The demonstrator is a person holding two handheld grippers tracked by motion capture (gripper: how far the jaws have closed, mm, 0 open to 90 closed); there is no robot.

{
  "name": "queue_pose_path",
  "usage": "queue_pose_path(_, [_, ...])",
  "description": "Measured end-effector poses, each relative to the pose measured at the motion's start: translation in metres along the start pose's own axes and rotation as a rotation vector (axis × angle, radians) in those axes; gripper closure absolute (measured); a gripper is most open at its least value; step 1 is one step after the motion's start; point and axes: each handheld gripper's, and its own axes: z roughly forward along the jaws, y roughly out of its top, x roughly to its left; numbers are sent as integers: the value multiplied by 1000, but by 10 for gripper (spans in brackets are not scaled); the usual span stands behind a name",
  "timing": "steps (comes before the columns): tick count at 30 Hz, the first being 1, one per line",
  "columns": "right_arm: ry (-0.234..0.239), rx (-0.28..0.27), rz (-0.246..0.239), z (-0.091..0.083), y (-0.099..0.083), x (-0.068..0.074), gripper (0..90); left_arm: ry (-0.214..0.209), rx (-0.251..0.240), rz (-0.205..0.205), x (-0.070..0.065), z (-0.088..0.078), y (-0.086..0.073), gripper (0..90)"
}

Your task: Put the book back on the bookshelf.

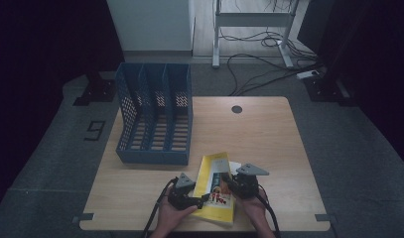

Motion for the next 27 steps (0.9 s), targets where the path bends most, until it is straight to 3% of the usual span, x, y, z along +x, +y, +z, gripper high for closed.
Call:
queue_pose_path(1, [22, -28, 54, 1, -2, -3, 844, 14, 0, 1, 0, 0, 0, 252])
queue_pose_path(2, [33, -43, 72, 3, -3, -3, 848, 18, -1, -1, 0, 0, 0, 251])
queue_pose_path(6, [39, -41, 84, 3, 0, -3, 853, 3, -6, -15, 3, -1, 0, 249])
queue_pose_path(12, [4, -19, 3, 2, 6, 4, 854, 4, -5, -14, 2, -1, 0, 248])
queue_pose_path(15, [1, -22, -11, 2, 4, 5, 856, 10, -3, -9, 1, 0, 0, 247])
queue_pose_path(22, [39, -54, 27, 1, -1, -2, 861, -15, -8, -21, 5, -1, 0, 246])
queue_pose_path(27, [40, -70, 16, -1, 0, 0, 863, -19, -10, -24, 3, -1, 0, 241])
